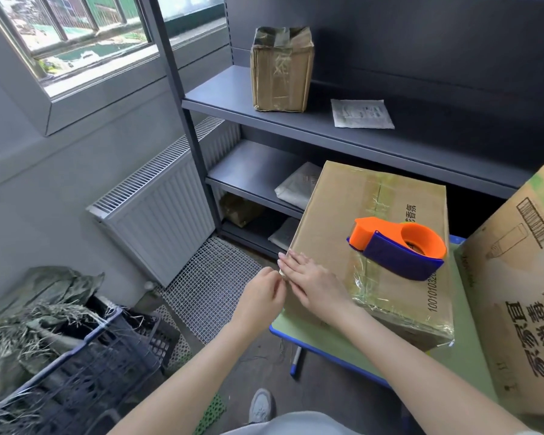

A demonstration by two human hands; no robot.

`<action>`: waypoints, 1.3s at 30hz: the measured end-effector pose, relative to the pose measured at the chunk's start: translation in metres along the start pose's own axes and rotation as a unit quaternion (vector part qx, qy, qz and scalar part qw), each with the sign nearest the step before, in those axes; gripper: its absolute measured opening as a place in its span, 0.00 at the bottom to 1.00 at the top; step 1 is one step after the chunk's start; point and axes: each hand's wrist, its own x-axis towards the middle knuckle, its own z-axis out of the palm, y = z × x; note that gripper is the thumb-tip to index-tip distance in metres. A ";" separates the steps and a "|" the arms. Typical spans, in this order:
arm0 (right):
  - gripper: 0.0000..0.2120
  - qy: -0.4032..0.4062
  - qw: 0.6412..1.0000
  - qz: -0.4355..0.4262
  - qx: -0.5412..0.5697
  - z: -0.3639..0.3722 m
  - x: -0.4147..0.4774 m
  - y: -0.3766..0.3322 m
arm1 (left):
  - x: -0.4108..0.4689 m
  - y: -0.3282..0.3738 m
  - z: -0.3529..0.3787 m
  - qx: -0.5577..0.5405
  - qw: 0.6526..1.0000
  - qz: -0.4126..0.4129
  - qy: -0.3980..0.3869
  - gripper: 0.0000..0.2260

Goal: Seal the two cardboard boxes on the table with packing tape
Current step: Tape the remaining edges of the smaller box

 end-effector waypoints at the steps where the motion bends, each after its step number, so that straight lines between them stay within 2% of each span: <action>1: 0.20 0.006 1.000 -0.008 -0.010 0.000 0.000 0.000 | -0.002 0.002 0.003 0.021 1.000 0.007 0.005 0.09; 6: 0.23 0.012 0.998 -0.014 -0.062 -0.001 -0.004 -0.004 | -0.006 0.004 0.007 0.096 0.995 0.024 -0.012 0.09; 10: 0.23 -0.065 0.997 -0.028 -0.044 -0.009 0.000 0.005 | 0.003 0.007 -0.012 0.181 0.982 0.046 -0.032 0.12; 12: 0.25 -0.082 0.995 -0.024 -0.045 -0.017 -0.003 0.010 | 0.007 0.016 -0.020 0.202 0.978 0.056 0.002 0.11; 16: 0.28 -0.080 0.995 0.025 -0.051 -0.036 -0.032 0.025 | 0.005 0.042 -0.012 0.135 0.975 0.165 0.062 0.11; 19: 0.28 -0.114 0.990 0.062 -0.056 -0.044 -0.064 0.039 | 0.003 0.057 0.013 0.095 0.963 0.251 0.023 0.07; 20: 0.28 -0.119 0.988 0.076 -0.065 -0.044 -0.074 0.043 | 0.002 0.059 0.022 0.086 0.959 0.269 0.013 0.08; 22: 0.28 -0.108 0.987 0.097 -0.067 -0.043 -0.086 0.046 | -0.002 0.059 0.036 0.084 0.953 0.291 0.010 0.11; 25: 0.26 -0.081 0.990 0.105 -0.050 -0.038 -0.091 0.045 | -0.003 0.057 0.043 0.076 0.947 0.310 0.045 0.11; 28: 0.26 -0.082 0.990 0.106 -0.040 -0.042 -0.090 0.043 | 0.001 0.057 0.044 0.116 0.929 0.346 0.069 0.11; 32: 0.27 -0.077 0.989 0.117 0.040 -0.065 -0.106 0.047 | 0.000 0.064 0.047 0.138 0.923 0.356 0.043 0.14; 35: 0.20 0.005 0.980 0.187 0.061 -0.087 -0.140 0.062 | -0.002 0.085 0.066 0.139 0.901 0.411 -0.001 0.15; 37: 0.17 0.073 0.962 0.263 0.006 -0.099 -0.169 0.075 | -0.001 0.109 0.086 0.127 0.887 0.444 -0.020 0.15; 39: 0.16 0.099 0.939 0.327 -0.041 -0.106 -0.191 0.083 | 0.000 0.131 0.106 0.113 0.882 0.457 -0.038 0.17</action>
